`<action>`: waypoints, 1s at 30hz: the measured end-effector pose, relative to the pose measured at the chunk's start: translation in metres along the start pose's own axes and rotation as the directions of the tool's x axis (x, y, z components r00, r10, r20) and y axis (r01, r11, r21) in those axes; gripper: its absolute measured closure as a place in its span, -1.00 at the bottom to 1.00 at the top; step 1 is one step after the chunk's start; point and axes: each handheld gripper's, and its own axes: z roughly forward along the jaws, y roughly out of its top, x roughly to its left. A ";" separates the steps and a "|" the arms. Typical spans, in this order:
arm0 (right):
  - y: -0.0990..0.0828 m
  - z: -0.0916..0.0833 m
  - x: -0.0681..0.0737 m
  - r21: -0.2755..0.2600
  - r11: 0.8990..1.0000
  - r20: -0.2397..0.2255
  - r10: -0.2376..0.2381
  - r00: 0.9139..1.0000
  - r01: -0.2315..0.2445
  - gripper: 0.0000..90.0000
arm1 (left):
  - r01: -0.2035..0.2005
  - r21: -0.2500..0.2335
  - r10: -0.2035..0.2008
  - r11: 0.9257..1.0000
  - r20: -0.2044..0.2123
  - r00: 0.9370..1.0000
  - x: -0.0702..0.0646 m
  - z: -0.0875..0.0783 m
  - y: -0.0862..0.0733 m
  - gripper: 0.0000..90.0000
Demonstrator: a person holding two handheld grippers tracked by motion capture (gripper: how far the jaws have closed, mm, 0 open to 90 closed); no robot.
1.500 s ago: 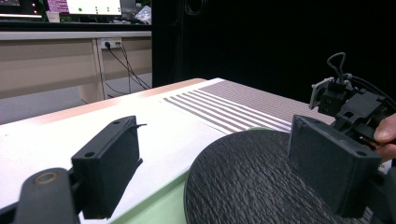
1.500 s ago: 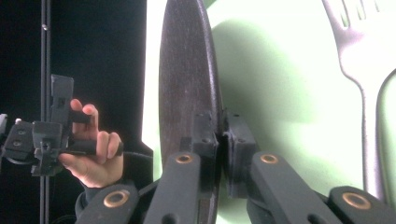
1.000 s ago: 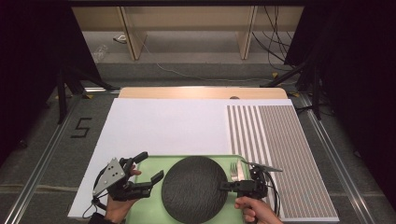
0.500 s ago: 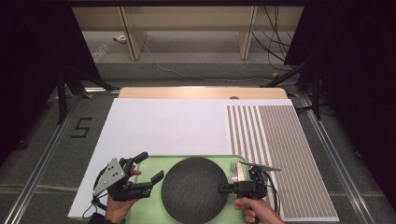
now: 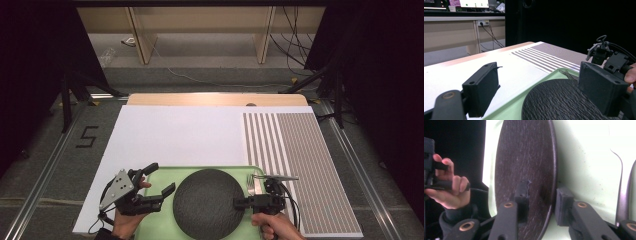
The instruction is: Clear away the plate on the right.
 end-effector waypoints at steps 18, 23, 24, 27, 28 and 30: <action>0.003 -0.008 0.012 -0.005 0.990 0.111 -0.137 0.984 0.138 0.13 | 0.000 -0.001 0.000 1.000 0.001 1.000 0.000 0.000 0.000 -0.64; 0.004 -0.013 0.013 -0.033 0.985 0.132 -0.163 0.978 0.168 0.08 | 0.000 0.000 0.000 1.000 0.003 1.000 0.000 -0.001 0.000 -0.64; 0.004 -0.014 0.014 -0.040 0.984 0.134 -0.169 0.976 0.176 0.07 | -0.001 0.001 0.001 1.000 0.002 1.000 0.000 -0.001 0.000 -0.64; 0.005 -0.018 0.016 -0.060 0.976 0.152 -0.197 0.968 0.208 0.04 | 0.000 0.000 0.000 1.000 0.002 1.000 0.000 -0.001 0.000 -0.64; 0.006 -0.019 0.017 -0.067 0.974 0.154 -0.206 0.966 0.218 0.03 | 0.001 0.001 -0.001 1.000 0.002 1.000 0.000 0.000 0.000 -0.64; 0.006 -0.022 0.019 -0.089 0.966 0.163 -0.226 0.960 0.242 0.01 | -0.002 0.004 0.002 1.000 0.003 1.000 0.000 0.000 0.000 -0.64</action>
